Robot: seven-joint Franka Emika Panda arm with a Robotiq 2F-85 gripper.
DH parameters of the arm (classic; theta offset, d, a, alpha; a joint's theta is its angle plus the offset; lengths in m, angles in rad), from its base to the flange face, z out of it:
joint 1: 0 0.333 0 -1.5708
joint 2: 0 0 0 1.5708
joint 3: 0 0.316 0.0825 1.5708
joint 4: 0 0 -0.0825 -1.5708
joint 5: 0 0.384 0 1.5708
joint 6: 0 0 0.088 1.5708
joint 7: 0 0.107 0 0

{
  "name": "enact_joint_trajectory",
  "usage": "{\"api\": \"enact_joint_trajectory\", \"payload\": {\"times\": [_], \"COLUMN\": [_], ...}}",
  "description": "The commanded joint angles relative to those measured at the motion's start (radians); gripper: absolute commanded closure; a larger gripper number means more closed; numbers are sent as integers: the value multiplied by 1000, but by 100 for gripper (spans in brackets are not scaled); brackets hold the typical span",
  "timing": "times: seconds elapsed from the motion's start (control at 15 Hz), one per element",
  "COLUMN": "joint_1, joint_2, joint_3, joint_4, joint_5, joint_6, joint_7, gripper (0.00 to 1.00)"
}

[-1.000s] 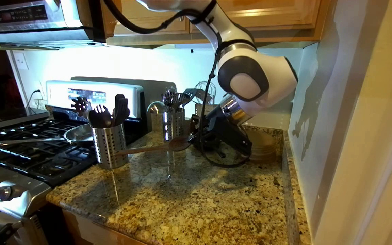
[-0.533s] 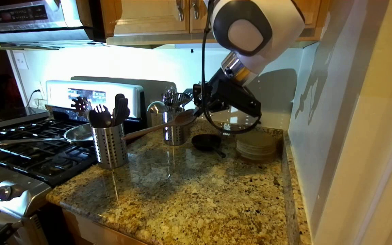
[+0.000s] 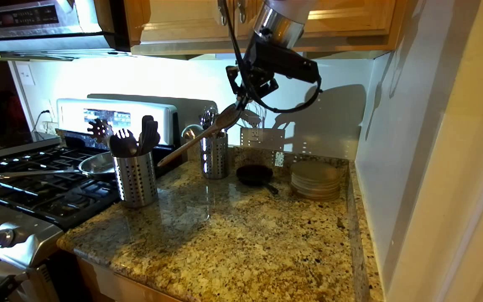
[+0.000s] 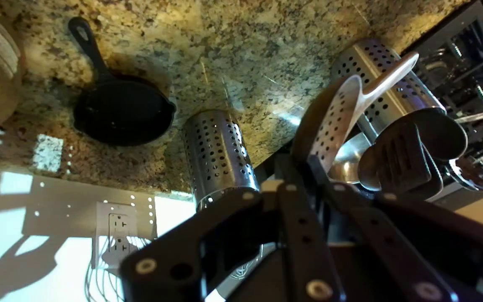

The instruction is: Pick the wooden spoon on the counter and put it in the utensil holder next to the pan

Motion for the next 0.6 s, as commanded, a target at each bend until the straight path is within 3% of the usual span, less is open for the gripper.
{"api": "enact_joint_trajectory", "payload": {"times": [0.0,0.53], "joint_1": [69,177], "joint_2": [-136,-307], "joint_3": [-11,6], "joint_4": [-94,-190], "joint_5": [-89,-213], "joint_6": [124,294], "joint_7": [-3,4], "gripper": [93,93]}}
